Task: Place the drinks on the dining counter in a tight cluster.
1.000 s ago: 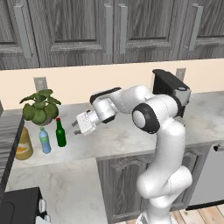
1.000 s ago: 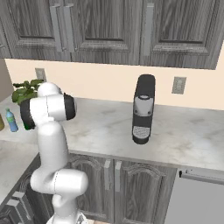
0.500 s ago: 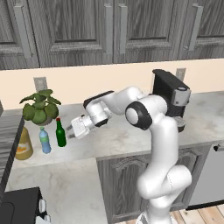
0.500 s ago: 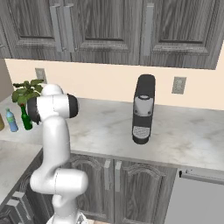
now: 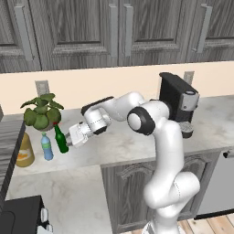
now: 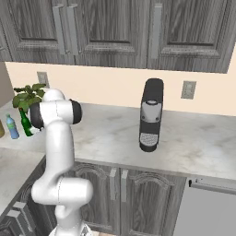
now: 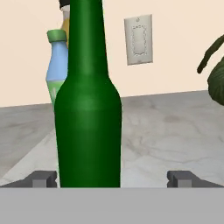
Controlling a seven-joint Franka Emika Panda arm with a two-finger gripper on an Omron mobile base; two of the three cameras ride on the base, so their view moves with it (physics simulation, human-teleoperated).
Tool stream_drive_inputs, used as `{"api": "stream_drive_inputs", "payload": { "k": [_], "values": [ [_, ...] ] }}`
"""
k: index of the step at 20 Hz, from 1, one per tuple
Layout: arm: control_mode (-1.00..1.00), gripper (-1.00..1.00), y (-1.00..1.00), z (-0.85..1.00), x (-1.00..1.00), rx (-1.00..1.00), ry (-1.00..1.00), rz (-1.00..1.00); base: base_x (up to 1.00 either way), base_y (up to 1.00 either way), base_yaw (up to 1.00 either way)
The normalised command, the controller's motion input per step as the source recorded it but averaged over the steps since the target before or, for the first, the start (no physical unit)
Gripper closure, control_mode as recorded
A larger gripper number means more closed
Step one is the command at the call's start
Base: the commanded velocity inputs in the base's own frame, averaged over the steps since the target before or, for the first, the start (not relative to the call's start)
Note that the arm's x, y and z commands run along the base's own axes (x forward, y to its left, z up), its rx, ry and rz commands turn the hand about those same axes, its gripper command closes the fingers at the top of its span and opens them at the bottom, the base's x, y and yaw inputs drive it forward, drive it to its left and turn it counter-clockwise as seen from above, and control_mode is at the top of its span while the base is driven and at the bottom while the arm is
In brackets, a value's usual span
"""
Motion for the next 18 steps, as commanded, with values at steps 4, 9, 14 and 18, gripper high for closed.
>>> {"api": "stream_drive_inputs", "payload": {
  "k": [4,9,14,18],
  "values": [
    [-1.00,-1.00,0.20,-0.10,0.06,0.00,0.00,0.00,0.00,0.00,0.00],
    [-1.00,-1.00,0.10,-0.07,0.02,0.00,0.00,0.00,0.00,0.00,0.00],
    [-1.00,-1.00,0.04,-0.09,0.00,0.00,0.00,0.00,0.00,0.00,0.00],
    [-1.00,-1.00,0.02,-0.24,0.00,0.00,0.00,0.06,0.00,0.00,0.00]
  ]
}}
